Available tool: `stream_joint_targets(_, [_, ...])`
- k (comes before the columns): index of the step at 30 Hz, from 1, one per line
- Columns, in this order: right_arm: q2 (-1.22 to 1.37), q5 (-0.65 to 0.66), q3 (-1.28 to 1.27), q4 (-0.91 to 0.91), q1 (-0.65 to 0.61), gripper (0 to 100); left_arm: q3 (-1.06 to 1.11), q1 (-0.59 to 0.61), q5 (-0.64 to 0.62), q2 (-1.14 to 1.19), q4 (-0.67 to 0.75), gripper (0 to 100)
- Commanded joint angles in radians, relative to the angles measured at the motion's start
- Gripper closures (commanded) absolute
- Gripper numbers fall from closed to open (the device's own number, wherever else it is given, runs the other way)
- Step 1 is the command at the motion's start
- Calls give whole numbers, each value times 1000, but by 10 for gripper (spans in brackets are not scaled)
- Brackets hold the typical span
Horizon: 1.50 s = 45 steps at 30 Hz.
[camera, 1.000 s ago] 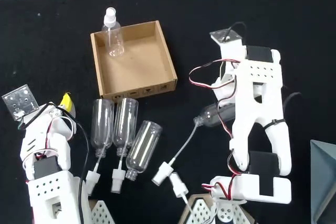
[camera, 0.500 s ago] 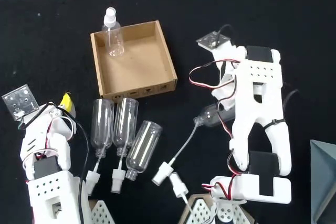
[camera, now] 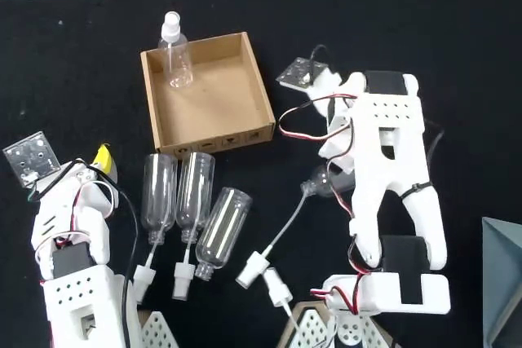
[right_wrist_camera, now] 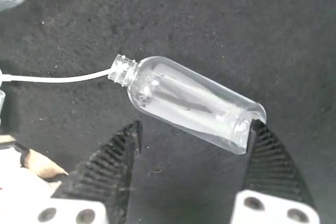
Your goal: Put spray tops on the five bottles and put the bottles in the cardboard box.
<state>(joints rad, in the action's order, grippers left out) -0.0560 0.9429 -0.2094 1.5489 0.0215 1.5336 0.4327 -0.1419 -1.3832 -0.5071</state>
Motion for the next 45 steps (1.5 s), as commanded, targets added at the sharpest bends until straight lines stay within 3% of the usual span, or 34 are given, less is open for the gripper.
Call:
stream_joint_targets(1, [-54,63,59,6,-25,722,-15,1,9,-12,21,794])
stream_joint_targets(10, [-54,224,-47,-49,-23,723,-15,1,9,-12,21,794])
stream_joint_targets(31, [-54,235,-203,-351,-23,723,-15,1,9,-12,21,794])
stream_joint_targets(37, [-54,331,-252,-358,-20,723,-15,4,9,-12,21,794])
stream_joint_targets(45, [-64,334,-248,-324,-20,723,-15,4,9,-12,21,794])
